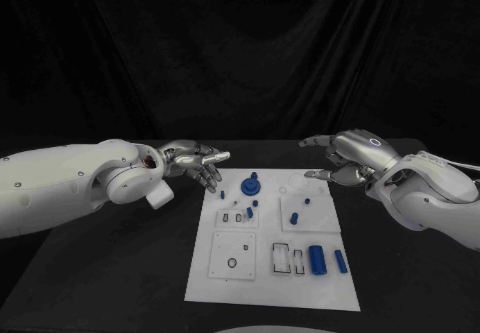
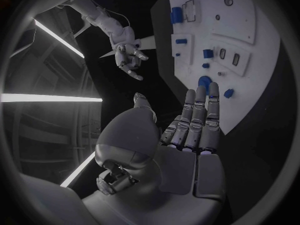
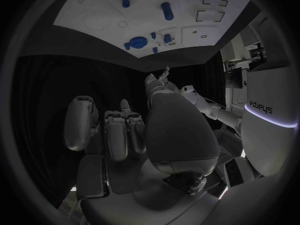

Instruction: Assemble the parts on the task board

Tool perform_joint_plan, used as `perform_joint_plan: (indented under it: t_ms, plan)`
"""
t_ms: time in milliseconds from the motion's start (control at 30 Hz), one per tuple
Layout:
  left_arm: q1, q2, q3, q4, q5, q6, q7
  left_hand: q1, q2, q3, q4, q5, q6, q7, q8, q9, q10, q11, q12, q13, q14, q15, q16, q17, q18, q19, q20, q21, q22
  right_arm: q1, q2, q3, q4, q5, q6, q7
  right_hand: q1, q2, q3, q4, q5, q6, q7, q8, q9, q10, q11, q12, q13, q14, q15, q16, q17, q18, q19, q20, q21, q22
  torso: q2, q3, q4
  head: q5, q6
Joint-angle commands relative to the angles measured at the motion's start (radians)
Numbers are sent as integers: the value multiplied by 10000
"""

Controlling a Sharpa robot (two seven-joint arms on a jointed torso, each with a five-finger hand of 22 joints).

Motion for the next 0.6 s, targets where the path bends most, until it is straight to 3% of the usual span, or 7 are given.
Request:
perform_joint_plan:
  t_ms: [33, 233, 267, 333, 400, 500, 600]
  plan:
    - [49, 133, 9, 46, -1139, 1158, -1698, -131, 9, -76, -2, -56, 434, 68, 145, 60, 110, -321, 1458, 1074, 452, -296, 1095, 672, 77, 661, -284, 395, 203, -58, -41, 6, -13, -10, 303, -74, 3, 97, 46, -9, 65, 111, 2, 39, -5, 1041, -27, 26, 2635, 1023, -16, -76, 2494, 133, -47, 1, -61, 1730, -122, 159, -79, 11, -47]
    - [122, 426, 10, 175, -2656, 1547, -2375, -221, 175, -36, -7, 5, 2660, 389, 940, 354, 1062, -1096, 3845, 2967, 1839, -1105, 3051, 2120, 78, 2103, -939, 1640, 913, -146, -56, 6, -33, -253, 395, 17, 12, 226, 43, -57, 215, 506, 5, 161, 44, 1041, -31, 26, 2635, 1007, -24, -128, 2442, 151, -75, -6, -163, 1702, -147, 229, -89, 2, -67]
    - [174, 537, 11, 198, -2998, 1613, -2539, -205, 218, -23, -3, 25, 3414, 458, 1428, 476, 1494, -1077, 4905, 4392, 1926, -1145, 3815, 3123, 47, 2093, -1107, 2183, 1338, -165, -61, 6, -30, -321, 458, 7, 13, 241, 44, -61, 232, 533, 4, 170, 43, 1041, -32, 26, 2635, 1004, -24, -138, 2431, 153, -78, -6, -174, 1699, -153, 244, -91, -9, -93]
    - [226, 662, 11, 200, -3315, 1653, -2694, -82, 264, 63, -22, 14, 3693, 521, 1701, 571, 2598, -1094, 6043, 6001, 3133, -1113, 5057, 5588, 25, 2089, -1130, 2586, 1646, -184, -69, 6, -29, -368, 528, -6, 13, 257, 44, -64, 250, 556, -4, 177, 42, 1041, -35, 26, 2635, 1002, -25, -146, 2423, 154, -78, -7, -179, 1698, -165, 274, -115, 7, -127]
    - [282, 843, 11, 174, -3687, 1655, -2890, -52, 307, 358, -23, 36, 4147, 572, 2419, 922, 4210, -937, 7907, 8738, 4703, -1064, 7016, 9583, -133, 1370, -1182, 4488, 3250, -215, -77, 6, -33, -412, 625, -29, 1, 301, 39, -67, 291, 639, -18, 206, 42, 1041, -47, 26, 2635, 1002, -33, -148, 2422, 157, -80, -12, -192, 1695, -166, 287, -126, 25, -159]
    - [331, 1118, 11, 81, -4009, 1688, -3130, -132, 339, 479, -12, 144, 4376, 650, 2793, 1194, 5448, -943, 8744, 10068, 5952, -967, 7654, 11489, -171, 1009, -1156, 5740, 4465, -251, -67, 6, -55, -447, 807, -79, -65, 377, 7, -60, 338, 821, -13, 269, 44, 1041, -49, 26, 2635, 996, -39, -168, 2401, 161, -84, -19, -225, 1688, -167, 297, -90, -2, -218]
    - [351, 1343, 11, -23, -4137, 1876, -3358, -182, 331, 524, -3, 150, 4441, 664, 2954, 1358, 5921, -905, 9015, 10528, 6413, -943, 7817, 12122, -236, 1093, -1098, 6548, 5477, -273, -41, 6, -82, -461, 950, -122, -99, 414, -4, -51, 349, 875, -13, 284, 41, 1041, -50, 26, 2635, 992, -40, -184, 2385, 166, -92, -21, -253, 1681, -176, 291, -75, -25, -268]
